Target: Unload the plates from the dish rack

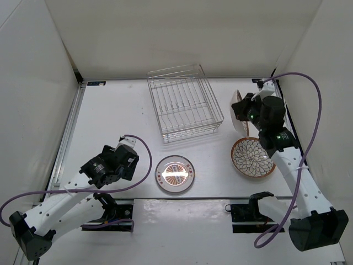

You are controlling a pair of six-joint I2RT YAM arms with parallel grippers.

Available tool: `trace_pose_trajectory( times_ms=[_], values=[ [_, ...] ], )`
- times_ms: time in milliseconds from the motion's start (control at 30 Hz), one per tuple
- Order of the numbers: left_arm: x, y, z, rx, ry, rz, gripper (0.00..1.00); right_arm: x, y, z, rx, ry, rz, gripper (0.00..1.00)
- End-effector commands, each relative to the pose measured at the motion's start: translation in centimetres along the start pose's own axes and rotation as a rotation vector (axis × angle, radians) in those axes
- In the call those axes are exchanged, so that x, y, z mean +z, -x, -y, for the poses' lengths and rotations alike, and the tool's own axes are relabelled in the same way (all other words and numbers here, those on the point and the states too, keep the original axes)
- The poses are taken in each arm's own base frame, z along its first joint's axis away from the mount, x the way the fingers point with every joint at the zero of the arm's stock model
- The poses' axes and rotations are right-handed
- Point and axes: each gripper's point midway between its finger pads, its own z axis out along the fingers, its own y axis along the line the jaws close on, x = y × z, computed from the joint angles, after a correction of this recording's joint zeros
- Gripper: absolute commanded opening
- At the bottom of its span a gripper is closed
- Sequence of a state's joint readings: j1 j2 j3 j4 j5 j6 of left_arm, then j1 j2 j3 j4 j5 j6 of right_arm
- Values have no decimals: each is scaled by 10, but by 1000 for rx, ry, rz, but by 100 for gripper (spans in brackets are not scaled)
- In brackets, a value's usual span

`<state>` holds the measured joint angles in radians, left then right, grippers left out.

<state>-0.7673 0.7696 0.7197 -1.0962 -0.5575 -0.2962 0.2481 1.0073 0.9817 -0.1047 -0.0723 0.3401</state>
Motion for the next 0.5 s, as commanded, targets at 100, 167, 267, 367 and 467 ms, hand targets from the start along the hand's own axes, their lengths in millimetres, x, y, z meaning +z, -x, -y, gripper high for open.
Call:
trace_pose_trajectory(
  times_ms=[100, 167, 267, 367, 467],
  values=[
    [0, 4, -1, -1, 10, -1, 99, -42, -55, 66, -107, -313, -174, 0],
    [1, 3, -1, 5, 14, -8, 99, -53, -68, 80, -130, -379, -203, 0],
    [1, 4, 0, 6, 10, -6, 99, -66, -77, 93, -154, -450, -240, 0],
    [2, 4, 0, 13, 12, -14, 99, -75, -92, 100, -152, -486, -300, 0],
    [3, 3, 0, 14, 17, -21, 99, -75, -102, 105, -133, -510, -332, 0]
  ],
)
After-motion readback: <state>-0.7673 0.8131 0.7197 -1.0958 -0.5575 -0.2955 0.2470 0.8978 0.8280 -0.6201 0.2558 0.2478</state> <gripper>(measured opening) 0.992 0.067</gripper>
